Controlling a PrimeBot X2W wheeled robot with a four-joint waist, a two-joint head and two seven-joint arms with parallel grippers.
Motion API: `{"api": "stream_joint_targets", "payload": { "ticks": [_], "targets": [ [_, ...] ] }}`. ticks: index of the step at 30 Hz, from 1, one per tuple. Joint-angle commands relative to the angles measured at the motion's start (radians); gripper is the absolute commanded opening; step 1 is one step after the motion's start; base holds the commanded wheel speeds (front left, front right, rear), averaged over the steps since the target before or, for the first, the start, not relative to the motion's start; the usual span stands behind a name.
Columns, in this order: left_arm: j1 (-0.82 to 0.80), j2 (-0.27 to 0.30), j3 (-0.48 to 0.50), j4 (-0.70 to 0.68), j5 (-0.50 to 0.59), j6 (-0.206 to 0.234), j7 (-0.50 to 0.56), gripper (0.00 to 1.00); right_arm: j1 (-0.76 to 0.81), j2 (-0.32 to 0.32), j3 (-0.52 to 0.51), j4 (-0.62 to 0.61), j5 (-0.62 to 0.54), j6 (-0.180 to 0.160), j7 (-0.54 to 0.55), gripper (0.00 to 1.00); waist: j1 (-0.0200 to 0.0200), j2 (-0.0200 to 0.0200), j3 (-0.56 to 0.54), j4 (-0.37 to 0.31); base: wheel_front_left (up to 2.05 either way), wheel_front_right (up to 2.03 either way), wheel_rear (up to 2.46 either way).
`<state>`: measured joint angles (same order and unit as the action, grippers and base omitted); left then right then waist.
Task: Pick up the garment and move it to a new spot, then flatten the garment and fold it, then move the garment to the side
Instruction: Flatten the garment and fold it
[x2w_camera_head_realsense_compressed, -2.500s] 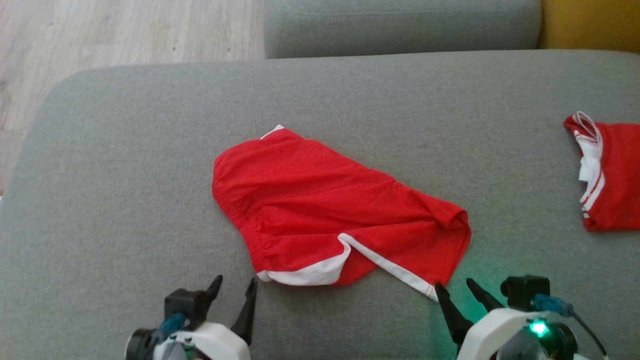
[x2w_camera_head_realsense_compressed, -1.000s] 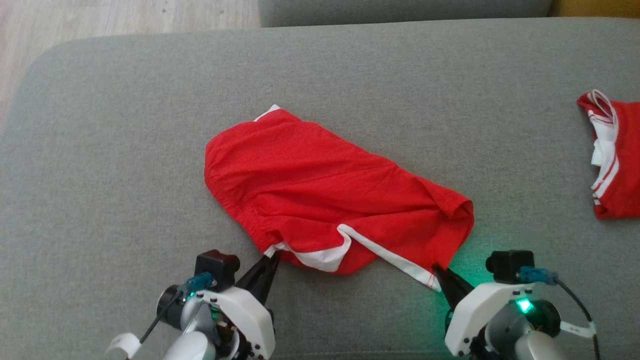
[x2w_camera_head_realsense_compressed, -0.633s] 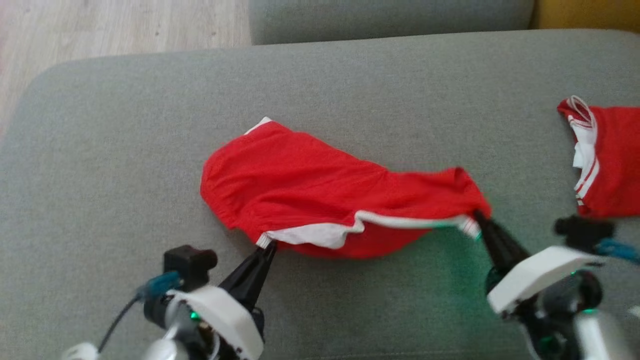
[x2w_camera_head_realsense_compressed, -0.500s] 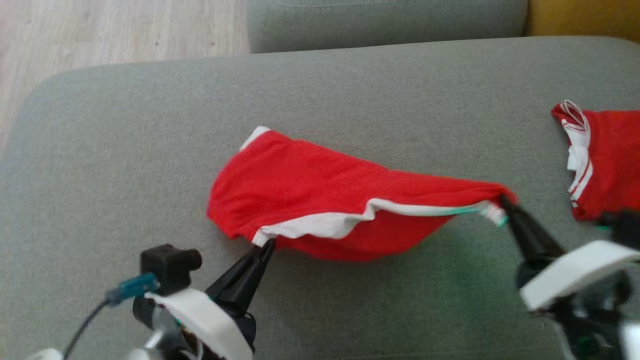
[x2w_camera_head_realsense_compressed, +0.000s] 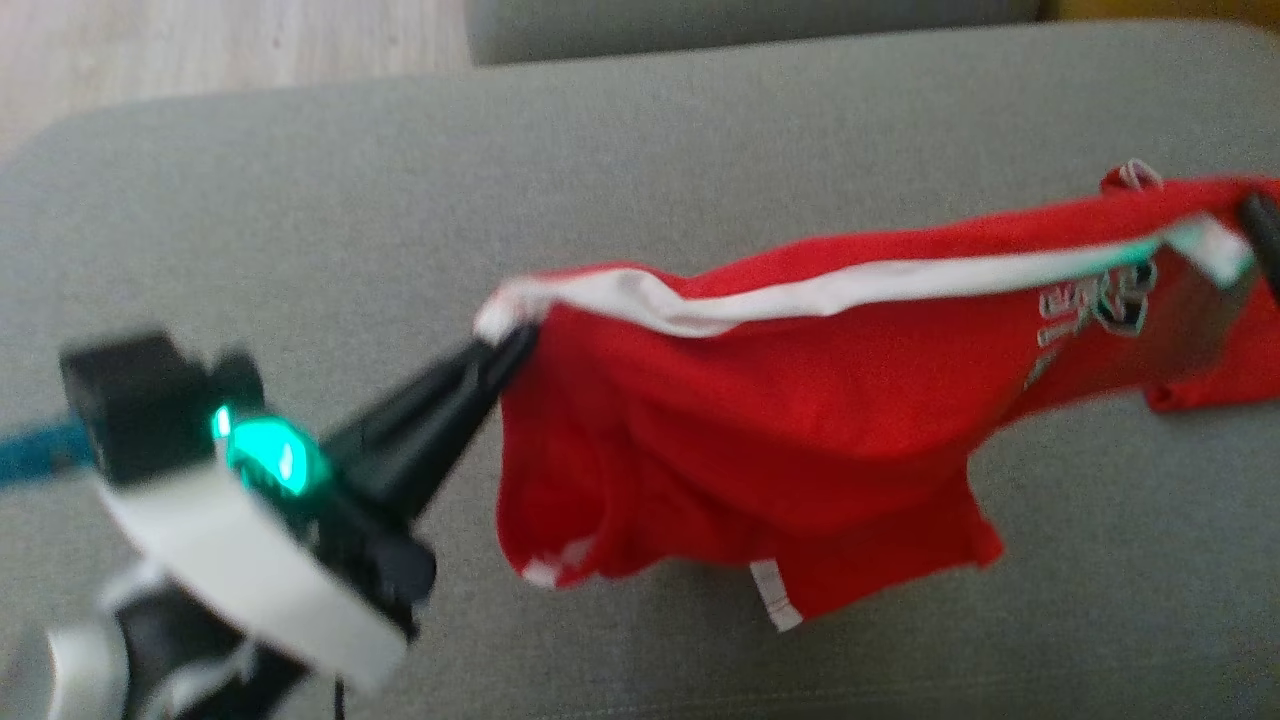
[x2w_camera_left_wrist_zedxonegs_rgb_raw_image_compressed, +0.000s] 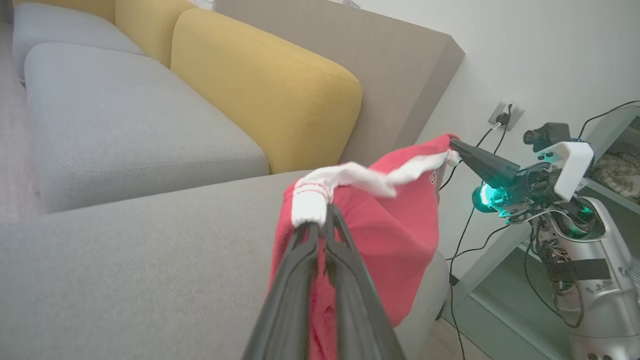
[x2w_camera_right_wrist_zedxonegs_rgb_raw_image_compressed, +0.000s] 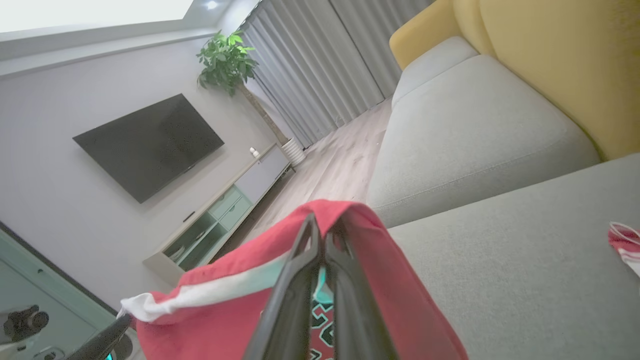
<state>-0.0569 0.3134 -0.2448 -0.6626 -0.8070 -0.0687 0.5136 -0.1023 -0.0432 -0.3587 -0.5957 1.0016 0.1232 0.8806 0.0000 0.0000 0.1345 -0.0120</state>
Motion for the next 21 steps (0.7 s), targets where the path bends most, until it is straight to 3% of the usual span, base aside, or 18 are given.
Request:
{"api": "stream_joint_targets", "payload": {
  "ticks": [1, 5, 10, 15, 21],
  "targets": [
    [-0.116, 0.016, 0.045, -0.015, -0.008, 0.008, 0.024, 0.0, -0.096, -0.007, 0.032, -0.018, -0.008, 0.008, 0.035, 0.0, 0.0, 0.0, 0.05, -0.009, 0.0, 0.0, 0.0],
    [-0.345, 0.001, 0.023, 0.108, -0.003, 0.026, 0.098, 0.0, -0.313, -0.007, 0.051, 0.108, -0.077, 0.008, 0.084, 0.0, 0.0, 0.0, 0.143, 0.001, 0.0, 0.0, 0.0],
    [-0.706, -0.059, -0.006, 0.375, 0.058, 0.058, 0.14, 0.0, -0.699, -0.007, 0.05, 0.374, -0.259, 0.008, 0.035, 0.0, 0.0, 0.0, 0.248, 0.03, 0.0, 0.0, 0.0],
    [-1.037, -0.132, -0.032, 0.699, 0.143, 0.08, 0.109, 0.0, -1.076, -0.007, 0.042, 0.69, -0.447, 0.008, -0.185, 0.0, 0.0, 0.0, 0.322, 0.055, 0.0, 0.0, 0.0],
    [-1.318, -0.184, -0.058, 1.048, 0.25, 0.089, -0.015, 0.0, -1.323, -0.007, 0.025, 1.007, -0.549, 0.008, -0.438, 0.0, 0.0, 0.0, 0.393, 0.062, 0.0, 0.0, 0.0]
  ]
}}
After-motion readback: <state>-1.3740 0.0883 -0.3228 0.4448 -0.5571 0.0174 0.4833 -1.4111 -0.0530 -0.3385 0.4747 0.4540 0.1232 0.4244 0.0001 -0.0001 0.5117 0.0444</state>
